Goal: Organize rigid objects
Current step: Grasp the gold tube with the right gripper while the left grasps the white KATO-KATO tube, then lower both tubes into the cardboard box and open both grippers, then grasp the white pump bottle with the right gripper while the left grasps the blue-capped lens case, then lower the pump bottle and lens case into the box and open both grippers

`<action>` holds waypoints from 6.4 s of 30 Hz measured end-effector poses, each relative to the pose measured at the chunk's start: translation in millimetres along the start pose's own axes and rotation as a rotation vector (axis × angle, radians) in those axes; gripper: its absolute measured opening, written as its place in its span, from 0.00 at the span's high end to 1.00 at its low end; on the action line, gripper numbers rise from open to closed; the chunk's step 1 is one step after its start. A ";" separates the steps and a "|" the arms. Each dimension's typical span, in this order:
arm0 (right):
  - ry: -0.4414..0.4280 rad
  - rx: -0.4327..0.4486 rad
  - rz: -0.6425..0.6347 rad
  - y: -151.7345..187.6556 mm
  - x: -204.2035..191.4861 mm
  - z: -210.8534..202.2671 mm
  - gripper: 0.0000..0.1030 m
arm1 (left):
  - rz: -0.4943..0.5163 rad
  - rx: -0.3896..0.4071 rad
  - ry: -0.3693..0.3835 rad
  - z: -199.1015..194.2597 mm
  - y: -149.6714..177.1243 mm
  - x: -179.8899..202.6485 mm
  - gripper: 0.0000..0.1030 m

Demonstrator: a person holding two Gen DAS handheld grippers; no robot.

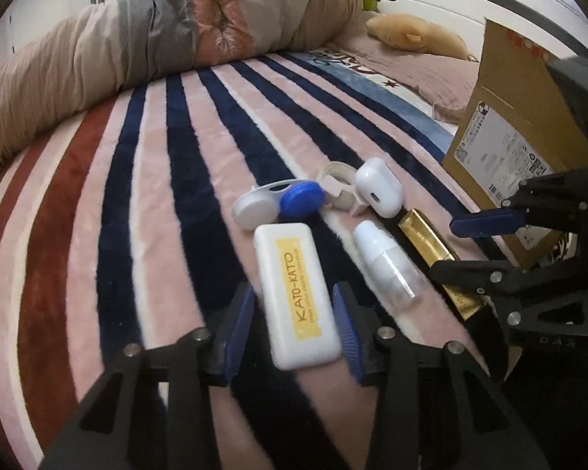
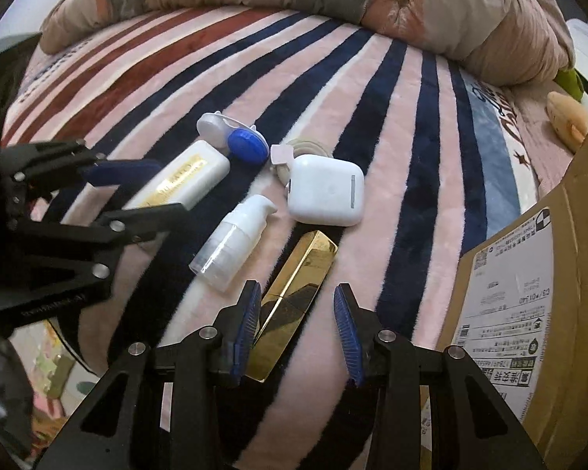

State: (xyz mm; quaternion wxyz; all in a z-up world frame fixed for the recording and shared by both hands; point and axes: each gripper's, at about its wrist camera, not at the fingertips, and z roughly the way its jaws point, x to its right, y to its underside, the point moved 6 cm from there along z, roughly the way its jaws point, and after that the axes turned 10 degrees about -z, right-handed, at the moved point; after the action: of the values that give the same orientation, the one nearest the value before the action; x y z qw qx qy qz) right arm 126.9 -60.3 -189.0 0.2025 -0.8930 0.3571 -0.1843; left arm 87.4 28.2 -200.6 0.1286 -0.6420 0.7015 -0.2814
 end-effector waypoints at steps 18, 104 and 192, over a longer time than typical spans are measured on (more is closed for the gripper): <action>-0.044 0.175 -0.023 -2.3 -19.4 -40.6 0.87 | -0.054 0.135 -0.040 -50.5 -7.2 -4.5 0.69; -0.202 0.136 0.030 -26.2 -34.2 -17.3 0.44 | -0.083 0.096 0.053 -29.2 -29.4 -48.4 0.19; 0.023 0.483 0.235 121.7 171.1 -155.5 0.74 | 0.255 0.057 0.225 -57.5 -107.4 265.1 0.78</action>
State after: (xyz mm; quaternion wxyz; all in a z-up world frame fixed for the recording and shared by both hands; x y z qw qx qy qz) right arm 100.6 -298.7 -85.3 0.4259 -0.7691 0.4060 -0.2495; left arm 107.4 -218.4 -46.1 0.1020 -0.5082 0.7791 -0.3527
